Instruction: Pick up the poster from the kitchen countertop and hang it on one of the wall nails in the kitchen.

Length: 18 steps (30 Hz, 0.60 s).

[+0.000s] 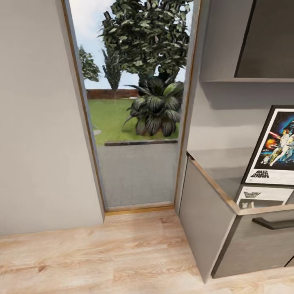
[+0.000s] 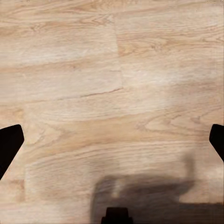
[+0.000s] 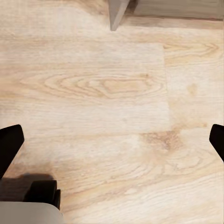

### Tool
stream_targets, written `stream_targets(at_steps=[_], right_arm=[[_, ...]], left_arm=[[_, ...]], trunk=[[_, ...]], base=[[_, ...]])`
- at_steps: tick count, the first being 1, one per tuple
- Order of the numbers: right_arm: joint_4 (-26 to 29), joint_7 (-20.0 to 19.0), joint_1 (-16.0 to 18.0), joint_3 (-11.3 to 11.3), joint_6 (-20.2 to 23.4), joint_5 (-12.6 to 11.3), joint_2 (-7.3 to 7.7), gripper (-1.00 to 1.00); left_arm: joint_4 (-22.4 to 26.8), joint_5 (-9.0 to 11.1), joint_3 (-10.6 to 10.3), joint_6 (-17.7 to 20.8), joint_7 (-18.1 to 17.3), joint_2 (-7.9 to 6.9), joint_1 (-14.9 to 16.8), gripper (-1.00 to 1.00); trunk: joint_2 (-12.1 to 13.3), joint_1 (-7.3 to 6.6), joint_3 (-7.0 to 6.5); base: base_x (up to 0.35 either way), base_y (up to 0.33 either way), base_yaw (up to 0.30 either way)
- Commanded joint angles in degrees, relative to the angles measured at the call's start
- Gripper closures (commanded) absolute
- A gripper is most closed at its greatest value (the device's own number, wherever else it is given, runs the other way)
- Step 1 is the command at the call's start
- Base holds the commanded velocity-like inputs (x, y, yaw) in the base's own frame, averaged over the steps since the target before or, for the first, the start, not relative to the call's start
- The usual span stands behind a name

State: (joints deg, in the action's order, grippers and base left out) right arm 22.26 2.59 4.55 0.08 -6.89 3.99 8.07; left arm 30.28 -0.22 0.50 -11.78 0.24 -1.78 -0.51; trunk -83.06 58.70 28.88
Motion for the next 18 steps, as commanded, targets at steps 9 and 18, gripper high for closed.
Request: stream_targets(at_steps=[9,18], right_arm=[[-0.03,0.22,0.04,0.09,-0.14,0.33,-0.03,-1.0],[-0.03,0.23,0.05,0.16,-0.14,0.24,0.01,-1.0]], left_arm=[[0.05,-0.03,0.03,-0.11,0.02,-0.02,-0.02,-1.0],[0.05,-0.05,0.03,-0.12,0.02,-0.05,-0.02,-1.0]], trunk=[[-0.02,0.03,0.04],[-0.02,0.03,0.04]], base=[[0.221,0.288,-0.173],[0.119,0.324,-0.294]])
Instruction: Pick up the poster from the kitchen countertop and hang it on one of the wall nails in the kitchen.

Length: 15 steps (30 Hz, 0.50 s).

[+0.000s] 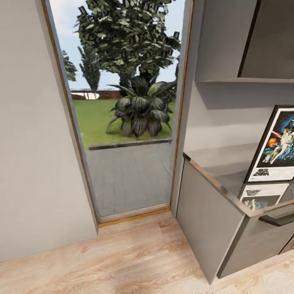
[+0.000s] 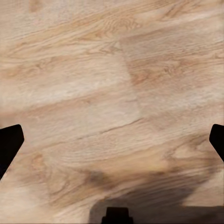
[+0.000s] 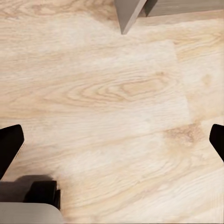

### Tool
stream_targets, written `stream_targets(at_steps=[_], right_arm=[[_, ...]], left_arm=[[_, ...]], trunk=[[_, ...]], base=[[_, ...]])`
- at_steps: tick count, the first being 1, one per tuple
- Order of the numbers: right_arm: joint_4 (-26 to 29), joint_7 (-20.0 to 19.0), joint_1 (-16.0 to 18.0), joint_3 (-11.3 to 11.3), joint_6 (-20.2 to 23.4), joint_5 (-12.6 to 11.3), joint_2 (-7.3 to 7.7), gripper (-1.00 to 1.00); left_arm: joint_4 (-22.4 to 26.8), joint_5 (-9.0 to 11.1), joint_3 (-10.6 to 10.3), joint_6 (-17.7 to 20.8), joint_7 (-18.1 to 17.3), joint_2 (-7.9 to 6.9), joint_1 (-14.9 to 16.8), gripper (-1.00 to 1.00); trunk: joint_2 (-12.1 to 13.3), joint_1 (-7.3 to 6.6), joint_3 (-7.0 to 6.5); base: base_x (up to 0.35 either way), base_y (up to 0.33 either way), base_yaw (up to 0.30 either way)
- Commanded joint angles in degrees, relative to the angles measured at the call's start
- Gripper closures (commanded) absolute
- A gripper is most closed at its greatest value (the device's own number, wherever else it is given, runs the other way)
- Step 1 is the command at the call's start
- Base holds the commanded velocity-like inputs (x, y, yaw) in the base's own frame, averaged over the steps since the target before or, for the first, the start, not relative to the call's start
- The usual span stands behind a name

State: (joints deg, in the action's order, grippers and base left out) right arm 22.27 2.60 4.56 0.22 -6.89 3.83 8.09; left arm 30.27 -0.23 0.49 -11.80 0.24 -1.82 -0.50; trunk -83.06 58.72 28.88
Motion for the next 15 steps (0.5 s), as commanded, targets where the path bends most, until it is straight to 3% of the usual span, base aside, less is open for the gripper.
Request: stream_targets(at_steps=[1,6,15], right_arm=[[-0.04,0.23,0.05,0.03,-0.14,0.39,-0.01,-1.0],[0.01,0.29,0.07,0.04,-0.14,0.39,-0.06,-1.0],[0.05,0.3,0.07,0.12,-0.14,0.21,-0.09,-1.0]], left_arm=[[0.06,-0.03,0.03,-0.12,0.02,0.02,-0.02,-1.0],[0.06,-0.03,0.03,-0.15,0.02,0.03,-0.02,-1.0],[0.06,-0.03,0.03,-0.15,0.02,0.03,-0.02,-1.0]], trunk=[[-0.02,0.0,0.04],[-0.02,0.0,0.04],[-0.02,0.0,-0.13]], base=[[0.025,0.335,-0.243],[0.007,0.334,-0.065],[0.006,0.019,-0.284]])
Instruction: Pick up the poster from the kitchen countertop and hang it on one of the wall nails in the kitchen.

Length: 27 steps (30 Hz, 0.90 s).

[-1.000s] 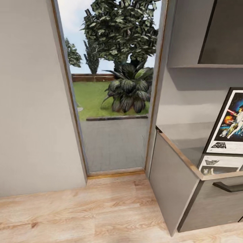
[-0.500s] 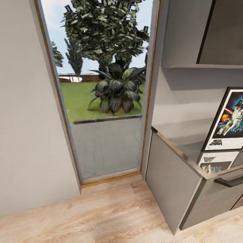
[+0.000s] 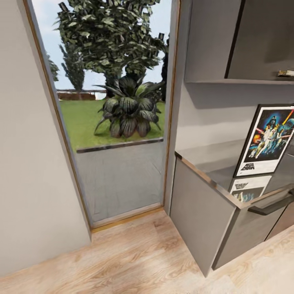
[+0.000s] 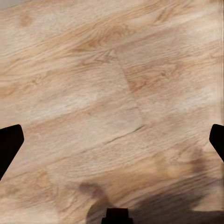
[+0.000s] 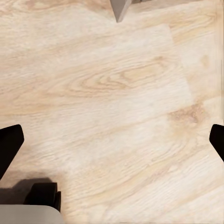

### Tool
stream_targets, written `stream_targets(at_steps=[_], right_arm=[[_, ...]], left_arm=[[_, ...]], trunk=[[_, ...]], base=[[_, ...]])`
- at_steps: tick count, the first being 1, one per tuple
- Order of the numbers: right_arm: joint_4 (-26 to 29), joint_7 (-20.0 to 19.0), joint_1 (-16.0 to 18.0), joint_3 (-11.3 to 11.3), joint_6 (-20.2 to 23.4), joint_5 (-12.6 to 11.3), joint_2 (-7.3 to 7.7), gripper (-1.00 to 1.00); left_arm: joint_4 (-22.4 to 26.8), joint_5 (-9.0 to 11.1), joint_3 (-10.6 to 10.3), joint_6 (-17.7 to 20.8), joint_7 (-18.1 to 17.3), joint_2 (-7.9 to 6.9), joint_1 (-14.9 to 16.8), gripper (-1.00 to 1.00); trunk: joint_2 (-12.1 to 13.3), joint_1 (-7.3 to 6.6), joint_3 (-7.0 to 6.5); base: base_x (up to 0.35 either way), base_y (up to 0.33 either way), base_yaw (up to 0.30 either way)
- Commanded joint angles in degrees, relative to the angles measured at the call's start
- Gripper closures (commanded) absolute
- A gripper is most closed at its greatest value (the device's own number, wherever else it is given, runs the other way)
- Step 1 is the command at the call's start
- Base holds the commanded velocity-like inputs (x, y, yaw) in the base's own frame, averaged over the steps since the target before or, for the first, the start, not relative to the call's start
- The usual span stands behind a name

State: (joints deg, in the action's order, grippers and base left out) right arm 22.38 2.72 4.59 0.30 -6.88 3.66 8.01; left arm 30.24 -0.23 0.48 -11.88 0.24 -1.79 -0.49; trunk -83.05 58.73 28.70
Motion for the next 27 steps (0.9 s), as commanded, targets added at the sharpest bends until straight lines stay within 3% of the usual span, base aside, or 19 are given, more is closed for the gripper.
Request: stream_targets(at_steps=[1,13,27], right_arm=[[-0.06,0.18,0.04,0.04,-0.15,0.38,-0.01,-1.0],[-0.06,0.18,0.04,0.1,-0.15,0.33,-0.01,-1.0],[-0.06,0.18,0.06,0.13,-0.15,0.38,0.07,-1.0]], left_arm=[[0.07,-0.03,0.05,-0.08,0.02,0.0,-0.03,-1.0],[0.03,-0.12,0.05,-0.08,0.02,0.02,-0.03,-1.0],[0.0,-0.12,0.05,-0.08,0.02,-0.02,-0.03,-1.0]], trunk=[[-0.03,0.0,0.02],[-0.03,0.0,-0.24],[-0.03,0.0,-0.29]], base=[[0.0,0.001,-0.299],[0.0,0.0,-0.277],[0.074,0.163,-0.075]])
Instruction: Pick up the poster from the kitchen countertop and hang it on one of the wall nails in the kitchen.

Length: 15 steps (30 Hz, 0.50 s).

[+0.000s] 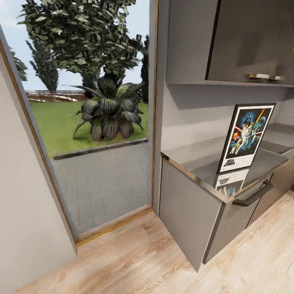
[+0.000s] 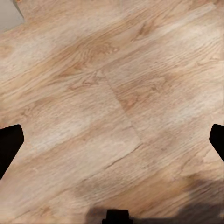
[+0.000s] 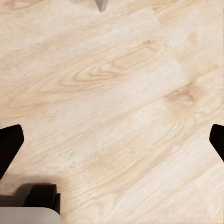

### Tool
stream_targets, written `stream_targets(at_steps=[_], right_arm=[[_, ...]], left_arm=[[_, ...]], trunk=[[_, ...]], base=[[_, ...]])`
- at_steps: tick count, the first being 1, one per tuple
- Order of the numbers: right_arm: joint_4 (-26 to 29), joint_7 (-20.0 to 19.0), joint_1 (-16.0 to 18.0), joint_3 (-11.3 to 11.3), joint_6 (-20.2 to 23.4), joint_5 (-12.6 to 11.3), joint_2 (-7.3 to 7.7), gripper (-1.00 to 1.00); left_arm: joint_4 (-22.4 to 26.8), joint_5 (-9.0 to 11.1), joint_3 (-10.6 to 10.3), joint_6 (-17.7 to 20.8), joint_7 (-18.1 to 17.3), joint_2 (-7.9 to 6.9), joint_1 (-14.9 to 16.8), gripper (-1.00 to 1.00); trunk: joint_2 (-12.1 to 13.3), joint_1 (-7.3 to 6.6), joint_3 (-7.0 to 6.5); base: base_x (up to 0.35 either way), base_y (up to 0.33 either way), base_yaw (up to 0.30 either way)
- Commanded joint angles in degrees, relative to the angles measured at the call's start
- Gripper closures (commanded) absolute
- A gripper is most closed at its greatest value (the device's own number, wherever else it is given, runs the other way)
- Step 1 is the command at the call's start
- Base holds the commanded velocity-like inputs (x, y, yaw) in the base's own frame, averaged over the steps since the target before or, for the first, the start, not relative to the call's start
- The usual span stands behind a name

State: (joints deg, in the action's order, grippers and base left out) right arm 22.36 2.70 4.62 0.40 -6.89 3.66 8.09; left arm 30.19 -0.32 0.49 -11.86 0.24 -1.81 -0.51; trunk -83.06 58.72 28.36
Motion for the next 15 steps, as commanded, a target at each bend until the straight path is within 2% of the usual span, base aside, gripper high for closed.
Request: stream_targets(at_steps=[1,15], right_arm=[[-0.03,0.2,0.03,0.04,-0.14,0.38,-0.01,-1.0],[-0.03,0.2,0.04,0.07,-0.14,0.36,0.06,-1.0]], left_arm=[[0.05,-0.04,0.04,-0.1,0.02,0.01,-0.02,-1.0],[0.05,-0.04,0.03,-0.1,0.02,-0.01,-0.02,-1.0]], trunk=[[-0.02,0.01,0.04],[-0.02,0.01,-0.14]], base=[[0.108,0.267,-0.205],[0.023,0.289,-0.283]])
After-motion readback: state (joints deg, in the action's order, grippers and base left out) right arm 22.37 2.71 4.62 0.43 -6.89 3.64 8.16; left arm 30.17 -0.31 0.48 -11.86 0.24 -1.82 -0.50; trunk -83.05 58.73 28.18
